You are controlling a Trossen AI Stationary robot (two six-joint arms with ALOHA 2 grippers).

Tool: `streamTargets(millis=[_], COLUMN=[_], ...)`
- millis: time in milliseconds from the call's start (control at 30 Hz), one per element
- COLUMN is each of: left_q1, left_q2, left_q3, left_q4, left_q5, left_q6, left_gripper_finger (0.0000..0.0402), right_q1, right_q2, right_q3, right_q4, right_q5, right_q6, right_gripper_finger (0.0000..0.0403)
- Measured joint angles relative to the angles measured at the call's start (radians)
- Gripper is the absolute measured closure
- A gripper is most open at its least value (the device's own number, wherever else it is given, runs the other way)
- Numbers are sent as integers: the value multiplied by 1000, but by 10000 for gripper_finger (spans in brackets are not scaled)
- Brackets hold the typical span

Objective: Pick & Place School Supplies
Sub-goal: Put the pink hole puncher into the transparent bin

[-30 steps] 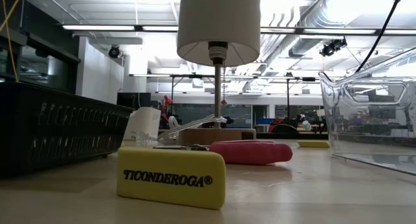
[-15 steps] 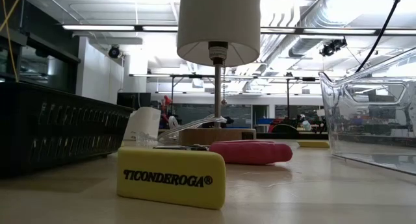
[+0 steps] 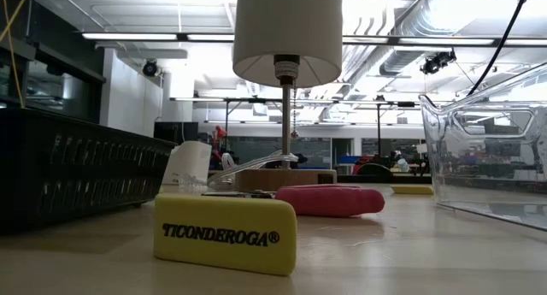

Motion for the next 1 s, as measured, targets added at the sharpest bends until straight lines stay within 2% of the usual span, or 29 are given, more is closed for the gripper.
streamTargets(millis=[600,1000], left_q1=[-19,-17], left_q2=[-2,-8], left_q3=[0,0], left_q4=[-8,1], left_q5=[-20,18], left_q6=[57,50], left_gripper_finger=[316,315], right_q1=[1,8], right_q2=[0,0], right_q3=[0,0], right_q4=[-11,-14], right_q5=[0,1], right_q6=[25,48], right_gripper_finger=[333,333])
